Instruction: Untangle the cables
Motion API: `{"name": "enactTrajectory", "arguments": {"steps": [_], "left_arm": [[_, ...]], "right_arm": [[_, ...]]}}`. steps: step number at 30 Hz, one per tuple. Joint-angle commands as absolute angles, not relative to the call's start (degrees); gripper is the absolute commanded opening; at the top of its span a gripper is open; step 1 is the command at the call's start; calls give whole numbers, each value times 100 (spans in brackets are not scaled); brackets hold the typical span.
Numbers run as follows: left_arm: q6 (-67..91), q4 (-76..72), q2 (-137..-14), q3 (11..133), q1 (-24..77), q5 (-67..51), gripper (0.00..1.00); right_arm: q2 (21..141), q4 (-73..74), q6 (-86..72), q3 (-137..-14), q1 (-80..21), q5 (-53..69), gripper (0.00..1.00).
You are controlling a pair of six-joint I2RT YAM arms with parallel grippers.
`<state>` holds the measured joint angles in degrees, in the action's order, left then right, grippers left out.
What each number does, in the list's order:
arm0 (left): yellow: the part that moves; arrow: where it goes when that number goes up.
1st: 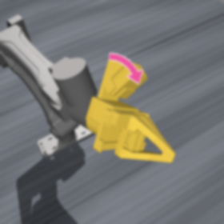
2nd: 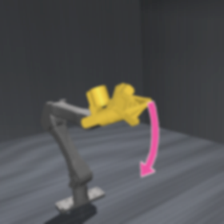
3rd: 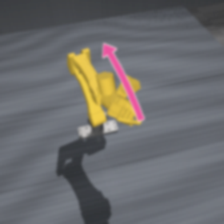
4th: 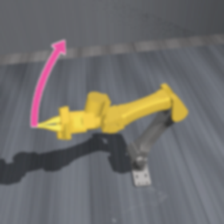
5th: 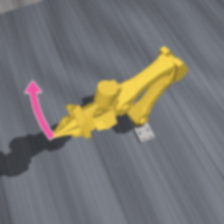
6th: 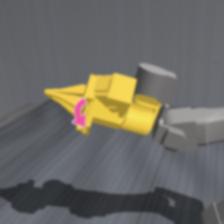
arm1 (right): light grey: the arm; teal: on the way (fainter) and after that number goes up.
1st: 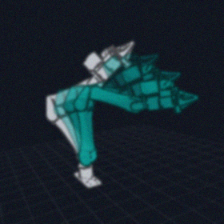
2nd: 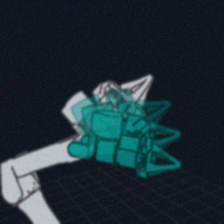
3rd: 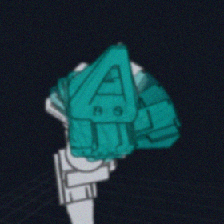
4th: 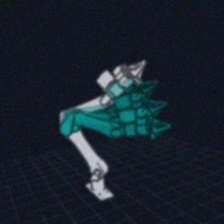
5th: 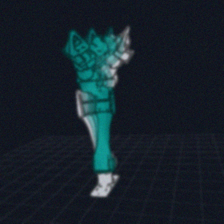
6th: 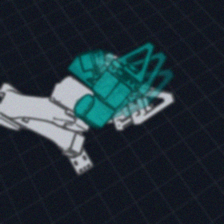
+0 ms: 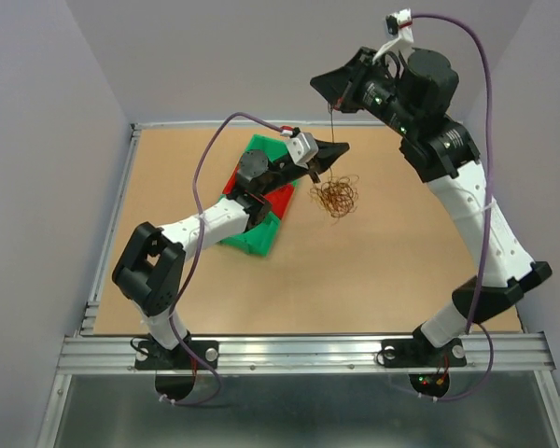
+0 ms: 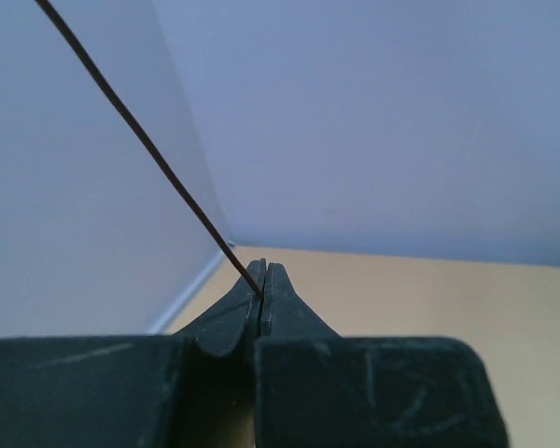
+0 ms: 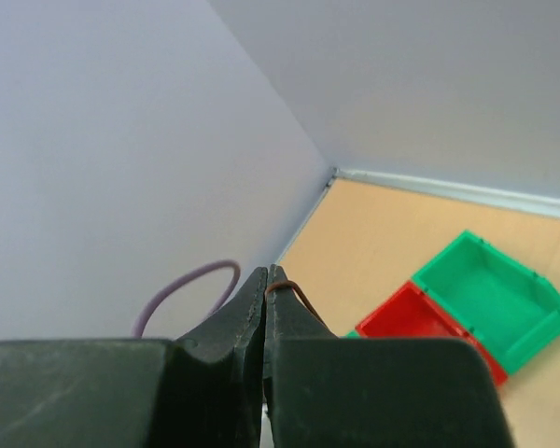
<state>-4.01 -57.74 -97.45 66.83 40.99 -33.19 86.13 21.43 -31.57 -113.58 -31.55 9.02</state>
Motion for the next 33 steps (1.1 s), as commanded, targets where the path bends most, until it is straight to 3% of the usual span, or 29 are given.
{"name": "enactTrajectory", "arguments": {"steps": [1,6,10,21,29,30,33], "left_arm": [[-527,-3780,-10555,6240,4201,-3832,8],[-598,-3288,-10951,6635,4210,-4016,17],[-589,-3103,-11179,6811,4227,-3973,32],[-650,-3067,-11039,6776,4228,-3858,29],[-694,-3067,-10969,6741,4228,-3893,20],[-703,-3067,-10925,6733,4219,-3911,20],[-703,-3085,-10714,6627,4210,-3946,36]], "right_arm": [[8831,-870,-2962,-14086,-3190,1,1],[9001,-1686,-2269,-14187,-3190,-1264,1],[8719,-2004,-1899,-13940,-3191,-1634,1],[8262,-1881,-1346,-13114,-3199,-1986,1],[8086,-1776,-1072,-12780,-3190,-2241,0],[8034,-1775,-1098,-12710,-3190,-2241,1],[7718,-1828,-1353,-12034,-3191,-2311,1]]}}
